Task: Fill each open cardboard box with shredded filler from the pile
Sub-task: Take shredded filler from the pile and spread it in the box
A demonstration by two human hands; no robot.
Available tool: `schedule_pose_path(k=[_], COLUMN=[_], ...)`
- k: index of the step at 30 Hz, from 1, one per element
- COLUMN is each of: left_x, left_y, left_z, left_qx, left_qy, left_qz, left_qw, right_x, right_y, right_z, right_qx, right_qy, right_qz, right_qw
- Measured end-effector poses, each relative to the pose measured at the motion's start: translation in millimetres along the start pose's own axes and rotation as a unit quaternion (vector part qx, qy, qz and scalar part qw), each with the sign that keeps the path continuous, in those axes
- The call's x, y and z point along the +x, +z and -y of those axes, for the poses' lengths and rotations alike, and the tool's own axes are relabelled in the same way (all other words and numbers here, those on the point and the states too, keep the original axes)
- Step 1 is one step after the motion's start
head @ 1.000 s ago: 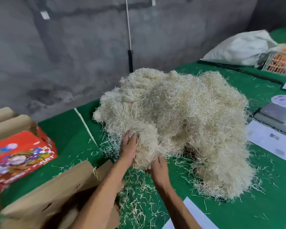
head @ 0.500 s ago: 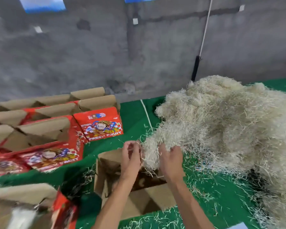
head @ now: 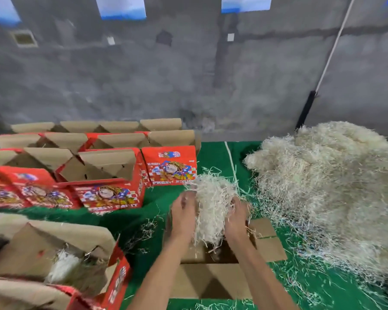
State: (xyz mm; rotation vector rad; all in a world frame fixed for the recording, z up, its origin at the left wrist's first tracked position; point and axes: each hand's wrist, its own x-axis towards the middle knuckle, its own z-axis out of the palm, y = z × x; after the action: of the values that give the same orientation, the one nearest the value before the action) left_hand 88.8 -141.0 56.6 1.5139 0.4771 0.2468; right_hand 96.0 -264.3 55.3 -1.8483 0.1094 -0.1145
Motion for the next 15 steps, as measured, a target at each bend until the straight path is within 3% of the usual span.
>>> schedule_pose_path(k=[1, 3, 4, 7, 9, 10, 11, 12, 15], left_x=[-8, -3, 7, 34, 31, 16, 9, 13, 43], left_y=[7, 3, -5, -21, -7, 5, 8, 0, -22], left_z=[3, 2, -2, -10, 9, 17, 14, 20, 16], left_qx=[-0.041, -0.002, 0.048, 0.013, 0.018, -0.001, 0.002, 0.028, -0.078], left_qy=[-0.028, -0.032, -0.021, -0.004, -0.005, -0.031, -0.114, -0.068, -0.087], left_qz=[0.007, 0.062, 0.061, -0.008, 0.01, 0.043, 0.028, -0.006, -0.063], left_qw=[0.999, 0.998, 0.997, 1.0, 1.0, 0.999, 0.993, 0.997, 0.991], right_x=[-1, 3, 10, 22, 13, 10, 11, 12, 32], right_y=[5, -8, -20, -36, -16, -5, -1, -8, -46], right_z=[2, 6, 8, -3, 3, 1, -4, -3, -28], right_qx=[0.039, 0.082, 0.096, 0.158, 0.186, 0.162, 0.166, 0.128, 0.094], right_qy=[0.028, 0.06, 0.07, 0.104, 0.083, 0.059, 0.066, 0.072, 0.141], right_qz=[0.017, 0.056, 0.043, -0.034, 0.006, 0.0, 0.008, 0.027, -0.065], right_qw=[0.999, 0.993, 0.992, 0.981, 0.979, 0.985, 0.984, 0.989, 0.983])
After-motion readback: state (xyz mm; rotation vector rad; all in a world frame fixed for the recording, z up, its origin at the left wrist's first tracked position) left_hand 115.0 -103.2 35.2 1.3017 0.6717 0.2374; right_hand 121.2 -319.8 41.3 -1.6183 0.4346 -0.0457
